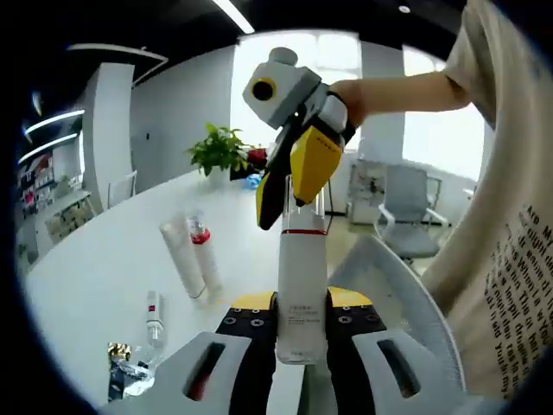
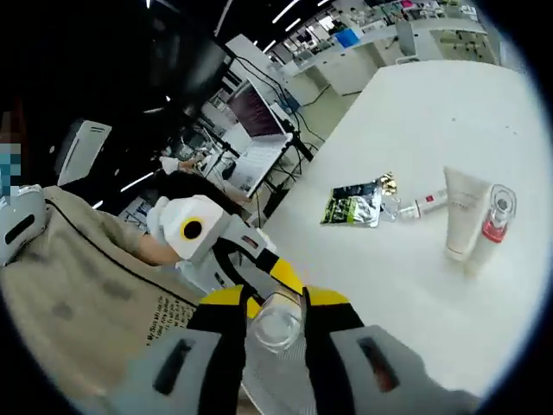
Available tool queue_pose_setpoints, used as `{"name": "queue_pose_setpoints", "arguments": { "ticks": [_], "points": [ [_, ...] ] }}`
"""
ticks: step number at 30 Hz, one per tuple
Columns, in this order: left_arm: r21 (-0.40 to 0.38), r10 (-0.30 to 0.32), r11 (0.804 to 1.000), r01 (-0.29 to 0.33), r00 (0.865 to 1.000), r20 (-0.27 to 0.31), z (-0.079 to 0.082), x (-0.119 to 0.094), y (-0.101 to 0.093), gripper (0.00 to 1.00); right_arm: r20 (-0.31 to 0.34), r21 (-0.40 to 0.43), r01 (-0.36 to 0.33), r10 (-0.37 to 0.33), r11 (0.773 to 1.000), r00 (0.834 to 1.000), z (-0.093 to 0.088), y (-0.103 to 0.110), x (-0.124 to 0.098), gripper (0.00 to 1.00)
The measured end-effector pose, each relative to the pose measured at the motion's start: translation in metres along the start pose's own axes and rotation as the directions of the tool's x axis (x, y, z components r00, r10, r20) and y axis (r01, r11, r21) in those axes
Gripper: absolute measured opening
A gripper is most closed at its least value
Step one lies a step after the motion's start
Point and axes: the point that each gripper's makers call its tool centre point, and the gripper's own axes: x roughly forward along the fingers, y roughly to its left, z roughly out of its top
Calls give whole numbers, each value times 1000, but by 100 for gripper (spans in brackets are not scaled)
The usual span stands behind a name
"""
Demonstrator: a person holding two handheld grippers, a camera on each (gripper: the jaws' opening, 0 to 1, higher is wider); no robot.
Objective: Arrange the skincare products in the storage area until every visible bottle or jar stands upright without overlapping.
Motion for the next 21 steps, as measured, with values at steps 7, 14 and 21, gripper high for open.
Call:
{"name": "queue_pose_setpoints", "arguments": {
  "ticks": [7, 14, 21],
  "points": [
    [-275, -18, 958, 78, 977, 214, 42, -2, -7, 16, 266, -117, -86, 114, 989, 957, 46, 12, -34, 47],
    [-434, -41, 873, 221, 921, 386, 82, 11, -20, 16, 254, -125, -144, 172, 982, 952, 32, 16, -33, 43],
    [-501, -88, 795, 342, 882, 463, 96, 25, -35, 17, 321, -145, -172, 211, 974, 923, 41, 28, -42, 22]
  ]
}}
